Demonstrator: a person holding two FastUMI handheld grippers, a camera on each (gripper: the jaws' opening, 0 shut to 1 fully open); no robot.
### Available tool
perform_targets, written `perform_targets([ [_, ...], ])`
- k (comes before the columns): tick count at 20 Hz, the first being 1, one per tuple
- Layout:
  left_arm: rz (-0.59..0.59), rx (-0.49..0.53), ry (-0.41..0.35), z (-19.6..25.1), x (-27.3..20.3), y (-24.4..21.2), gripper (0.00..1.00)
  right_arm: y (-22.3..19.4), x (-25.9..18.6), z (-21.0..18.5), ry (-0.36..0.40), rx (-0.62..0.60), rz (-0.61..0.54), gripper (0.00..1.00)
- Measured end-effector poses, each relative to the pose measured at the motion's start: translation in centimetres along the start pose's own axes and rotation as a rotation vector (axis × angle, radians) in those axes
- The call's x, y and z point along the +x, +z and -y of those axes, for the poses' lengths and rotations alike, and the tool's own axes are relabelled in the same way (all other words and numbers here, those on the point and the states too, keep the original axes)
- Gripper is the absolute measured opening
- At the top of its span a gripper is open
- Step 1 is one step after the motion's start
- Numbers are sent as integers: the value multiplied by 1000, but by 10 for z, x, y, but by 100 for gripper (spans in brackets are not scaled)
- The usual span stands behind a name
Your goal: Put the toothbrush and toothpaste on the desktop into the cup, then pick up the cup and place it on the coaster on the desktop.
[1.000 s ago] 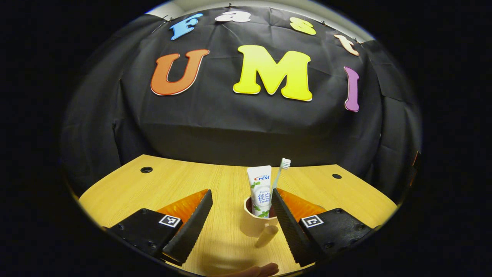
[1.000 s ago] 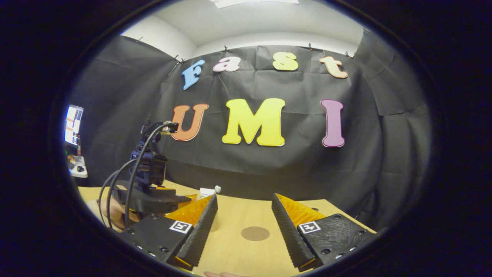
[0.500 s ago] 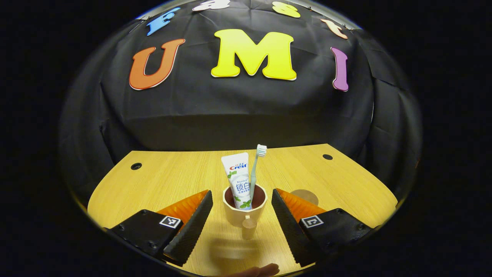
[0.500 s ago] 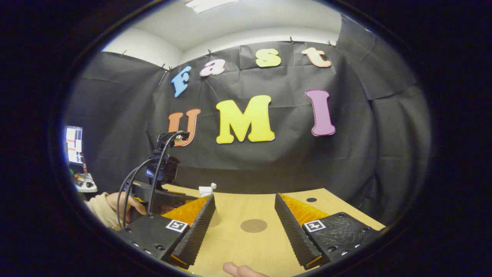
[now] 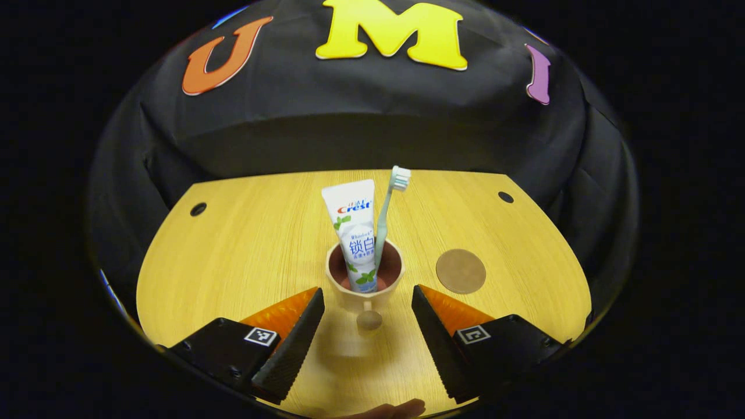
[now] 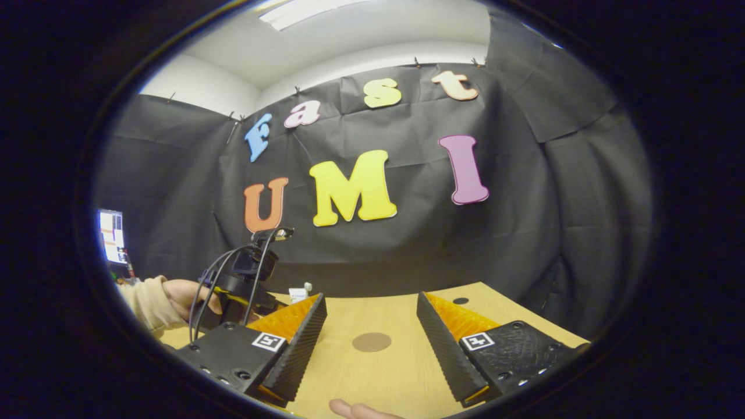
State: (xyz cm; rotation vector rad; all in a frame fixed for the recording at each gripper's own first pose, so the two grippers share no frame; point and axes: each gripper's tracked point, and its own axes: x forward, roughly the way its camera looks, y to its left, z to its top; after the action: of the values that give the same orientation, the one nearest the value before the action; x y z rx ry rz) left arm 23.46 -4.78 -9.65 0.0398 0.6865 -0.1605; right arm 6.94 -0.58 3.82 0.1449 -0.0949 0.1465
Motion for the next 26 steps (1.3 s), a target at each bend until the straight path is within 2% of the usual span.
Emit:
perform_targets([
  [2,-69,1,46,-8,7,-8,96,-5,-2,3,8,10,-20,99],
  [4,-128,-14,73,-11,17,-22,93,-6,-1,13,-2,-2,-25,96],
  [5,-147,-20,62,-6,22,-26,87,-8,-1,15,-5,-6,-28,96],
  [7,-166,-21,62,0,29,-29,81,-14,-1,19,-4,0,-38,96],
  [8,-171,-9,70,1,33,-27,80,-17,0,22,-2,6,-46,96],
  [9,-175,4,76,2,36,-26,84,-20,1,24,-2,9,-57,96],
  [12,-218,28,106,-5,41,-32,71,-27,5,32,-7,8,-75,96],
  [13,-245,17,98,-5,43,-37,60,-28,6,33,-8,12,-77,96],
  [14,-270,-5,87,-4,40,-41,56,-30,7,35,-7,17,-78,96],
  [15,-287,-20,76,-2,42,-42,45,-32,8,36,-8,24,-81,96],
  [18,-299,-15,59,0,46,-44,33,-38,13,39,-3,46,-94,96],
  [19,-297,-12,52,1,45,-44,24,-41,15,40,-2,51,-99,96],
  [20,-290,-12,46,0,44,-44,36,-43,16,40,-2,55,-105,96],
  [21,-287,-21,45,0,44,-45,28,-45,17,40,0,58,-109,96],
  [22,-285,-31,41,2,44,-44,27,-47,19,40,2,60,-112,93],
  [23,-285,-42,33,4,44,-43,26,-48,20,39,2,60,-114,96],
  [26,-267,-77,8,10,40,-36,24,-50,20,35,8,54,-117,93],
])
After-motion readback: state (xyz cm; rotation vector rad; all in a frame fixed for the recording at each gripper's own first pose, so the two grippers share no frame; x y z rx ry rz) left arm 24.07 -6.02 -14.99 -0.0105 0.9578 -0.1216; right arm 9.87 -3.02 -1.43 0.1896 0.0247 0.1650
